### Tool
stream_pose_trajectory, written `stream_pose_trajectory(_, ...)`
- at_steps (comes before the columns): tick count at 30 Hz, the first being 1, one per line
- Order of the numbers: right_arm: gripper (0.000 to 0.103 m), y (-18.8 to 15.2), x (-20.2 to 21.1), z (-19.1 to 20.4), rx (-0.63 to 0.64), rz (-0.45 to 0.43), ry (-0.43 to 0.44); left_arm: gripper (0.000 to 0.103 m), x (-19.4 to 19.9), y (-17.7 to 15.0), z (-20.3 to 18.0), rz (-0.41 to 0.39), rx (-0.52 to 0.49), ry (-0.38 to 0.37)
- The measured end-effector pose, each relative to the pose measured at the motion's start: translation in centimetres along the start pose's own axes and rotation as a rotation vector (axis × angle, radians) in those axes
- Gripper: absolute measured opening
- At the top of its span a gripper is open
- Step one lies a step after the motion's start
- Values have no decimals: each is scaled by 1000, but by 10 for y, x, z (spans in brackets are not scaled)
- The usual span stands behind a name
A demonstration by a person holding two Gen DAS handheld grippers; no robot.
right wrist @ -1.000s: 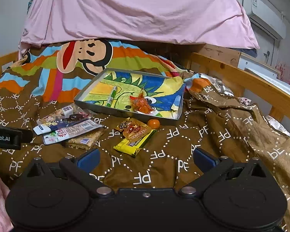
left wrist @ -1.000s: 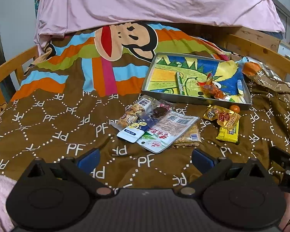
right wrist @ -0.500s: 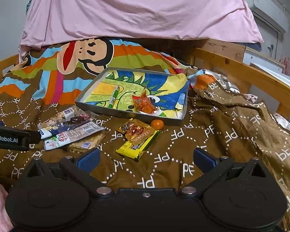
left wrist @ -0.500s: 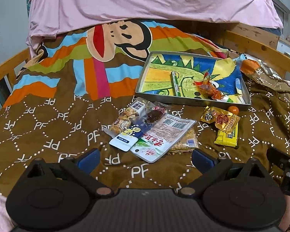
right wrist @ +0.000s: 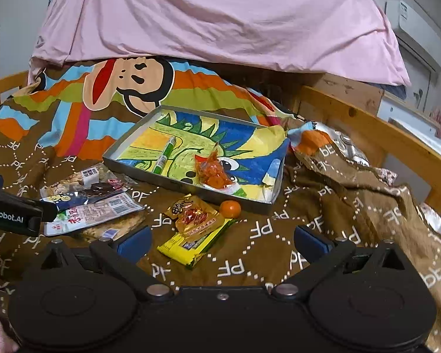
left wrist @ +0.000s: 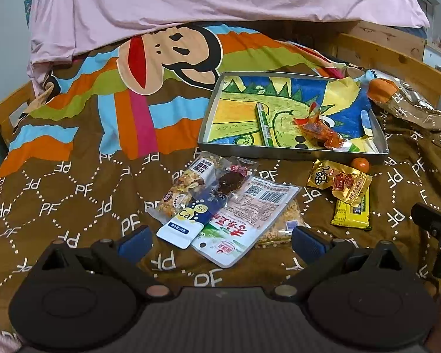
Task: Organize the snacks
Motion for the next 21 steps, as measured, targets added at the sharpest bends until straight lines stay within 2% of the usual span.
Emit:
stream_pose_trajectory(11,102,8,-23,0,19,13,11,103,-25,15,-3,35,-42,-10)
stream_pose_trajectory(18,102,12,-39,0,26,24,16,103,-45,29,-9,49,-98,-37)
stream_pose_trajectory(21,102,12,-47,1,35,35,17,103,-56,35,-13,51,-150,-58)
Point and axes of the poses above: each gripper's, at about its wrist camera, not at the fingertips, and x roughly against the way its jaws point, z to its left, y to its top, the point moved 9 cm from there along -x, roughly the way its jaws point, and after that the axes turned 9 degrees about -x, right-handed, at the moved point
